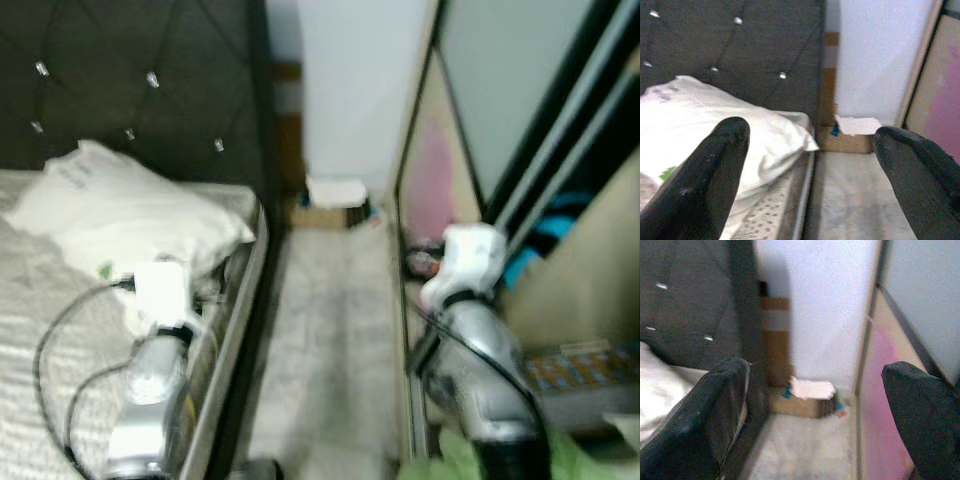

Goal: Clean up the room

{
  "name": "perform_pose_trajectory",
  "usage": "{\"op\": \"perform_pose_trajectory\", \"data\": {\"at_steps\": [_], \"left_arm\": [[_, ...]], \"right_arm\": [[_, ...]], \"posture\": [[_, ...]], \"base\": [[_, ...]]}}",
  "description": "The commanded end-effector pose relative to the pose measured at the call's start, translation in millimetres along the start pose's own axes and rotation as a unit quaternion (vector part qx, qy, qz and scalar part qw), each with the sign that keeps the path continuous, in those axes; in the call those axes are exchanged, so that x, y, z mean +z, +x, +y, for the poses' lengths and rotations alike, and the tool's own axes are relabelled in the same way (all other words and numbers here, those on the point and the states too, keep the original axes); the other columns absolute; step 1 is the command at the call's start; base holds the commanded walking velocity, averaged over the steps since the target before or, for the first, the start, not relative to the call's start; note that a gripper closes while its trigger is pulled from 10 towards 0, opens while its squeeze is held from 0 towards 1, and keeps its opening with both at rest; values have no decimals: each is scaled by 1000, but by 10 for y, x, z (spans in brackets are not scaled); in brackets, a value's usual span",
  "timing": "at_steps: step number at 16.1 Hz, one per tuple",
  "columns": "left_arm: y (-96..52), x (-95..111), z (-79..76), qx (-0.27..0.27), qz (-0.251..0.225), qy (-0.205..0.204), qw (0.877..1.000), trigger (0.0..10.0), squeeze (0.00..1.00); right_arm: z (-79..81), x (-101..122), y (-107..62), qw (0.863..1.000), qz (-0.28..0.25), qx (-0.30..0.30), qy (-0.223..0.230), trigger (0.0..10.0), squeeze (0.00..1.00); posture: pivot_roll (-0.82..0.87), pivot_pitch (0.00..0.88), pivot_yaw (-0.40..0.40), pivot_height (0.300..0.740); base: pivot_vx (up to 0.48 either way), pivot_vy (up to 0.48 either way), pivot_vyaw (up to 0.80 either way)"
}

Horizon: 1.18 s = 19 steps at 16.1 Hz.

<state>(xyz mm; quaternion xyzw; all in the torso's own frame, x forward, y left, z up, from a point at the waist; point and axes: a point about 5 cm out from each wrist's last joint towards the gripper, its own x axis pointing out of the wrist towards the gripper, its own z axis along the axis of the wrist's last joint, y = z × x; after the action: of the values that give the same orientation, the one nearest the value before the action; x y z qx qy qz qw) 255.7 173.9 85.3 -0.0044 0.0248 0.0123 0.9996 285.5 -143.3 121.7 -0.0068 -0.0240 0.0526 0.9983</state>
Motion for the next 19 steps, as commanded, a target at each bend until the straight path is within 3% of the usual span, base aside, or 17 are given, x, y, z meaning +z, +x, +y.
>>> {"op": "perform_pose_trajectory", "data": {"at_steps": [1, 7, 11, 19], "left_arm": [[5, 25, -44, -6, -7, -6, 1000, 10000, 0], [-1, 11, -35, 20, -4, 1, 1000, 10000, 0], [4, 12, -59, -1, -8, -24, 1000, 10000, 0], [0, 17, -59, 1, -10, -14, 1000, 10000, 0]], "right_arm": [[-109, -2, -26, 1000, 1, -17, -11, 10000, 0], [-114, 1, -30, 1000, 0, -14, -12, 10000, 0], [-112, 7, -27, 1000, -1, -12, -12, 10000, 0], [-91, -4, -36, 1000, 0, -10, -8, 10000, 0]], "posture": [[33, 0, 6, 740], [27, 0, 0, 740], [25, 0, -2, 740], [27, 0, -5, 740]], "base": [[0, 0, 800], [0, 0, 800], [0, 0, 800], [0, 0, 800]]}}
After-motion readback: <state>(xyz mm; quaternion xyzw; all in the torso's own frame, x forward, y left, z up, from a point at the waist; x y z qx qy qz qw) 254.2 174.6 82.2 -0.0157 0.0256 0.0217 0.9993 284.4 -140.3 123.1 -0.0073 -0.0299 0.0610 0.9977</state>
